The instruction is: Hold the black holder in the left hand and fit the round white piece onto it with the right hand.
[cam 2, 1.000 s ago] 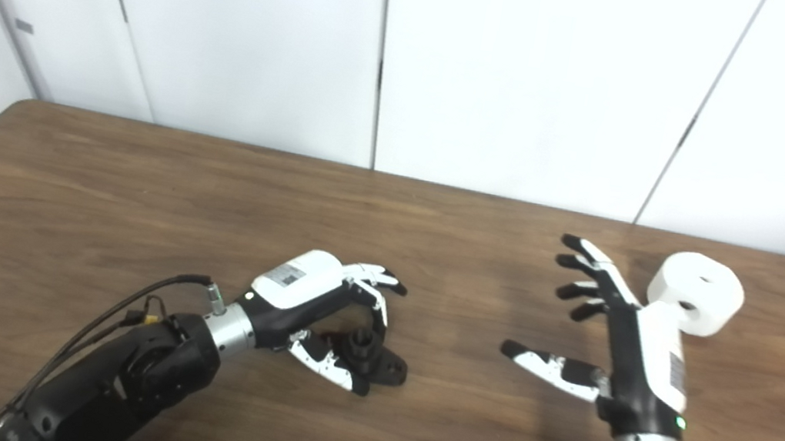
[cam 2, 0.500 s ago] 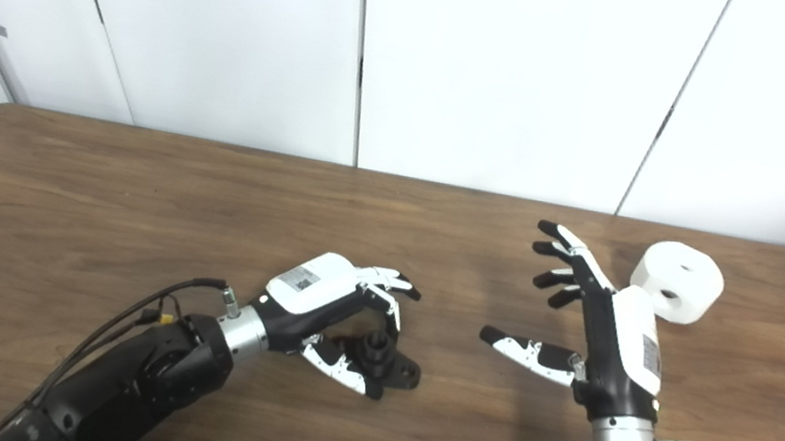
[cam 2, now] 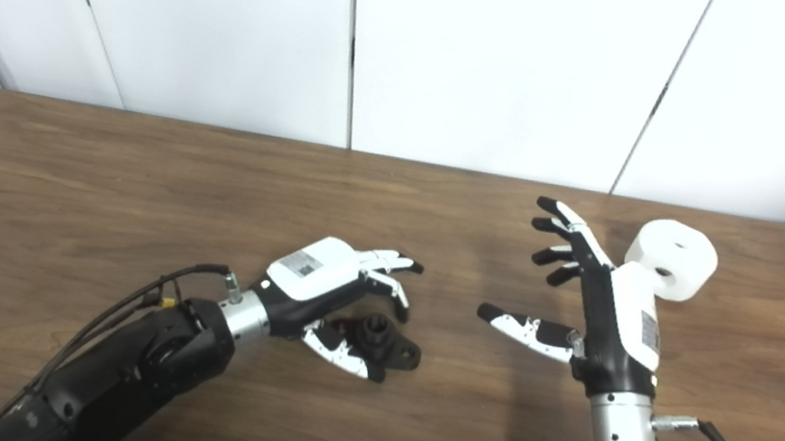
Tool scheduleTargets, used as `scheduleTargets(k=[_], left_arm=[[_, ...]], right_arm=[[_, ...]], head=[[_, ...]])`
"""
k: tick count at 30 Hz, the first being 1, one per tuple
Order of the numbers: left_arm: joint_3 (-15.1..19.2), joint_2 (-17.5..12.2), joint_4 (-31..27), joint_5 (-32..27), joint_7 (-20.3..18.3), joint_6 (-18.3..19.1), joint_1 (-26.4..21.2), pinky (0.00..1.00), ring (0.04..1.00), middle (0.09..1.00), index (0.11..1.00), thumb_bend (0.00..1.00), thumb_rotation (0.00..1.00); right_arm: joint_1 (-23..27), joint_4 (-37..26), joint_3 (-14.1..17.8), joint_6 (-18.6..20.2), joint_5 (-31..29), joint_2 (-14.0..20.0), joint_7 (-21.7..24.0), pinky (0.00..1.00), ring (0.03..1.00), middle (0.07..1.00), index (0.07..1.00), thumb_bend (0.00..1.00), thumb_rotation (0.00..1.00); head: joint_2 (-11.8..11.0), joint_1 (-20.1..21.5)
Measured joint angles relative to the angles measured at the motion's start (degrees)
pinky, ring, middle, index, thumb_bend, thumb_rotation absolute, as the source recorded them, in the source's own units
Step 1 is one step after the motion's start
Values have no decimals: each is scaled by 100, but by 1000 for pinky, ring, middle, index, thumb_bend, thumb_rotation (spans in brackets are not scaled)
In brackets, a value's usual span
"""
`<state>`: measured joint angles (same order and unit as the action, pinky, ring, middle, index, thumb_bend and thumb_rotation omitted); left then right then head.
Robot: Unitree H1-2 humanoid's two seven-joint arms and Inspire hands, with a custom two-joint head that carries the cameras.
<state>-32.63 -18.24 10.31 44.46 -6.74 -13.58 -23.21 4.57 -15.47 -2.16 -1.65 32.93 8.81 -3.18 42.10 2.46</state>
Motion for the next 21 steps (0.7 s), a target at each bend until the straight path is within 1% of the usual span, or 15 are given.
scheduleTargets(k=[4,6,10,17,18,21], left_arm=[[-13,-28,-160,209,-113,184,6,791,954,975,778,1000,351],[-2,-40,-187,252,-122,189,15,782,949,968,768,1000,334],[35,-62,-194,260,-110,177,21,766,938,947,745,1000,343],[101,-96,-218,259,-101,164,45,771,937,941,721,1000,314],[112,-99,-235,259,-127,167,49,780,942,941,717,1000,300],[171,-137,-398,247,-367,245,68,792,943,938,694,1000,261]], right_arm=[[36,-8,1,17,-2,4,15,478,615,766,846,613,166],[44,-10,0,26,-2,4,26,481,619,766,848,612,171],[50,-26,-3,96,-13,4,53,477,620,769,845,612,163],[51,-36,-19,110,-9,4,56,474,616,765,844,611,162],[52,-42,-19,113,-6,4,57,474,615,764,843,612,164],[62,-58,-18,118,-5,4,58,474,614,764,844,610,159]], head=[[9,-44],[26,-53],[44,-44],[88,-70],[88,-70],[114,-114]])
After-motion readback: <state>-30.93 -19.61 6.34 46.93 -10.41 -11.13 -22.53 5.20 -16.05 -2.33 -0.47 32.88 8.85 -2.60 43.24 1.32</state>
